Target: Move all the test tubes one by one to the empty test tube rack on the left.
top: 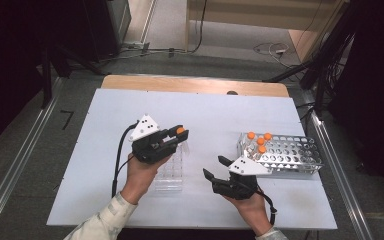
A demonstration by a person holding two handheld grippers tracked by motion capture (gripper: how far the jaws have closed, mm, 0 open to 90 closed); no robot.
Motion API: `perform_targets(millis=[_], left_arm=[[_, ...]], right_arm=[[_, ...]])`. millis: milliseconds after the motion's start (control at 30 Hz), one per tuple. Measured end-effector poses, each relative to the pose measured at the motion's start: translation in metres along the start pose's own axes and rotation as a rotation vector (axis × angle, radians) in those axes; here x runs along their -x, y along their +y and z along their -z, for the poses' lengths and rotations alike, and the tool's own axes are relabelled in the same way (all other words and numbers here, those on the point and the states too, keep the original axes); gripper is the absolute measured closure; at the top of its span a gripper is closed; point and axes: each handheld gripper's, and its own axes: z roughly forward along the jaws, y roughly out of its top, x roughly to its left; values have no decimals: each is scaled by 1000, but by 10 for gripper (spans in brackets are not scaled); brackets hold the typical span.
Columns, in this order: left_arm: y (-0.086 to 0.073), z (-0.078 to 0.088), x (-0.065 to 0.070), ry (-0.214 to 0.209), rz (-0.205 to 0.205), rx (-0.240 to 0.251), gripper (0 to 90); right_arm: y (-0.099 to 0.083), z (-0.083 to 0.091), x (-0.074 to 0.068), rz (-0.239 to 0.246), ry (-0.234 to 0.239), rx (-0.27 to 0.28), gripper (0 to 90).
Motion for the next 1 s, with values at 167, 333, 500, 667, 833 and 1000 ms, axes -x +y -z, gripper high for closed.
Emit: perform_targets(millis=[167,333,500,667,833,1000], left_arm=[[3,6,-25,88,17,12,703],[3,12,-43,163,10,10,703],[-2,9,-52,195,14,-12,703],[-9,1,-52,202,-7,-46,703],[-20,-8,-50,210,-23,-91,702],[-32,-14,-48,226,-44,-137,702]], right_arm=[[-2,1,1,-4,-9,-5,330],[-4,3,3,-14,-17,-7,330],[-5,2,5,-21,-17,-13,330],[-6,0,4,-24,-14,-17,330],[-6,0,5,-28,-13,-19,330],[-6,0,5,-21,-9,-17,330]])
